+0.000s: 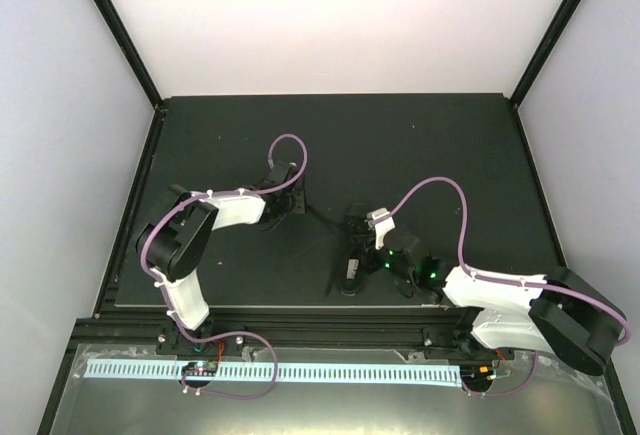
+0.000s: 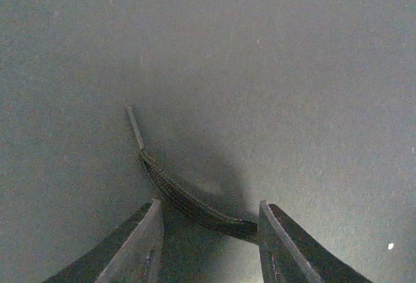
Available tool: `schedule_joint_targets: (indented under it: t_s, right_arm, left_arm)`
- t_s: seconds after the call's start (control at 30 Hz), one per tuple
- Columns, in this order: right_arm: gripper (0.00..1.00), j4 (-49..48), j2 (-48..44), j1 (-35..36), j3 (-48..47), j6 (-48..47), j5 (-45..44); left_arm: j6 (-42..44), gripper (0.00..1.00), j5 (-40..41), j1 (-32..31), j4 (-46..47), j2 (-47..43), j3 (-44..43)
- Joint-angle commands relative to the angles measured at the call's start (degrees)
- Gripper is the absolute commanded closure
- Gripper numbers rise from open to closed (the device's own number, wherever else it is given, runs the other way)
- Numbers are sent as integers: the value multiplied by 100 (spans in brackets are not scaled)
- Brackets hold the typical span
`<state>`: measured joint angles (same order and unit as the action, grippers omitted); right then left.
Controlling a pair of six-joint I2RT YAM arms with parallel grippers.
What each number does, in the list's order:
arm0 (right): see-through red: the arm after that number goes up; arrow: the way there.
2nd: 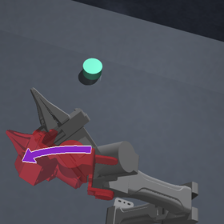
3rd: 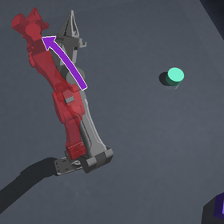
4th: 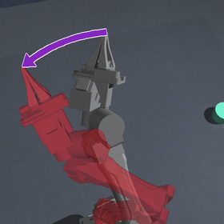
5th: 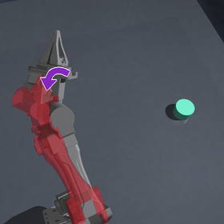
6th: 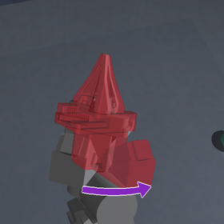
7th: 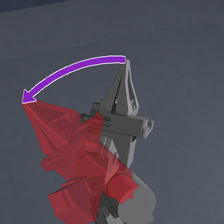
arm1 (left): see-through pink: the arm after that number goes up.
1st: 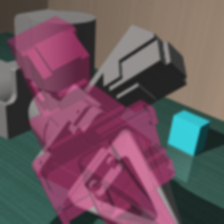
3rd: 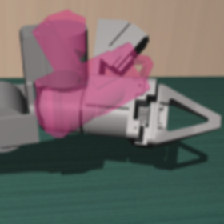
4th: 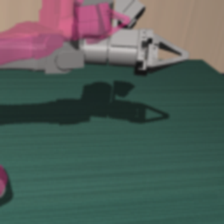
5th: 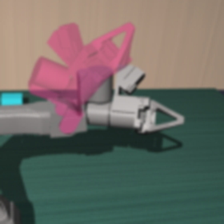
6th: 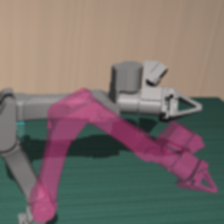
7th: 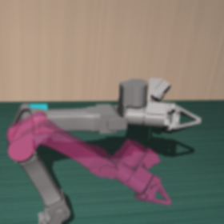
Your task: Tie the shoes
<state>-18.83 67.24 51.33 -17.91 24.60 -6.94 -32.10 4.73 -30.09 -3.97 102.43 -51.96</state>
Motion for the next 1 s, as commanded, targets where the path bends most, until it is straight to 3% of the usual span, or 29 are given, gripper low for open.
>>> schedule_joint_targets:
  t_s: [0.0, 0.1, 0.23, 0.43, 0.83, 0.97]
  right_arm:
    - [98, -419, 22, -38, 42, 78, -144]
    - [98, -453, 51, -40, 42, 77, -102]
    - [98, -469, 93, -36, 33, 81, -70]
    - [98, -497, 125, -39, 7, 74, -30]
    - [98, -503, 85, -38, 42, 85, -49]
    - [98, -515, 87, -41, 42, 101, -39]
  left_arm:
    - [-45, 63, -106, 62, -35, 400, -203]
    - [-79, 66, -191, 101, 16, 514, -314]
    - [-164, 54, -247, 126, 45, 560, -393]
    - [-130, 54, -201, 137, -56, 732, -589]
    - [-112, 97, -181, 161, -70, 823, -640]
    - [-87, 98, -256, 162, 47, 681, -645]
